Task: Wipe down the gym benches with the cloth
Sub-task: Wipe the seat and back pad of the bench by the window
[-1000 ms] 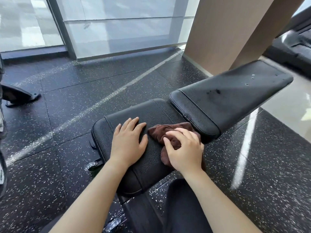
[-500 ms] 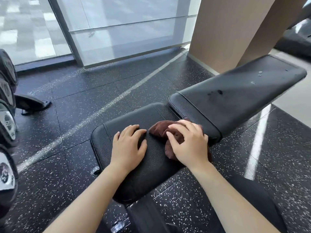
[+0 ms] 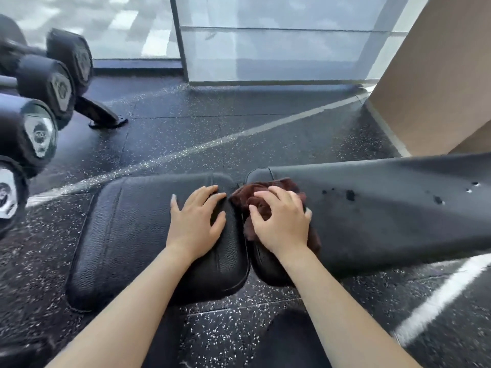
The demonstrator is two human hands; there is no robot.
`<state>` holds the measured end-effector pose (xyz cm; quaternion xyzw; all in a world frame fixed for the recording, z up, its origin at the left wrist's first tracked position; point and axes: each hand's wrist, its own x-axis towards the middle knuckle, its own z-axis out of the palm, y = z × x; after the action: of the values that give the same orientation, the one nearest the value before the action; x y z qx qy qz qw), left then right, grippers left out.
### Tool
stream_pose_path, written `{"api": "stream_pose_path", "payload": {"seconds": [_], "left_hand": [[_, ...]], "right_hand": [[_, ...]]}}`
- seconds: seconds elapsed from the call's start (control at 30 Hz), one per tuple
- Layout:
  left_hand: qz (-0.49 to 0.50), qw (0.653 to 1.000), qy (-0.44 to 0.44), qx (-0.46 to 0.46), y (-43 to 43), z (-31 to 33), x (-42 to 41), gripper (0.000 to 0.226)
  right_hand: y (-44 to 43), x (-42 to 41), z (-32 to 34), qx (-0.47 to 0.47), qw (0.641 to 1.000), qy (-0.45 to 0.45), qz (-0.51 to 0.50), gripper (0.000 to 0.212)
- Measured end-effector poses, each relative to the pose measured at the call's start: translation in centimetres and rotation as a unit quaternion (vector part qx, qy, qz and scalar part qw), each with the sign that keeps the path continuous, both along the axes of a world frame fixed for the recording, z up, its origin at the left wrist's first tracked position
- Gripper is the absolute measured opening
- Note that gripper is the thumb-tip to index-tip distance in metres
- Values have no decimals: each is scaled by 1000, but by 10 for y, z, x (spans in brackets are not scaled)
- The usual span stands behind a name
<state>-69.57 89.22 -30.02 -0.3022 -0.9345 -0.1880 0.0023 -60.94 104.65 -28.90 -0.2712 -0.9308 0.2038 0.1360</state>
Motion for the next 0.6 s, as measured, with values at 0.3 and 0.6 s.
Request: {"api": "stream_pose_path", "payload": {"seconds": [0.3,0.6], "left_hand": [[19,999,8,28,6,1,-3,42],[15,999,4,50,3,-3,-6,40]], "right_hand": [[14,-40,-2,-14,1000,20,-14,22],[3,-9,-5,15,1000,25,-8,51]]}}
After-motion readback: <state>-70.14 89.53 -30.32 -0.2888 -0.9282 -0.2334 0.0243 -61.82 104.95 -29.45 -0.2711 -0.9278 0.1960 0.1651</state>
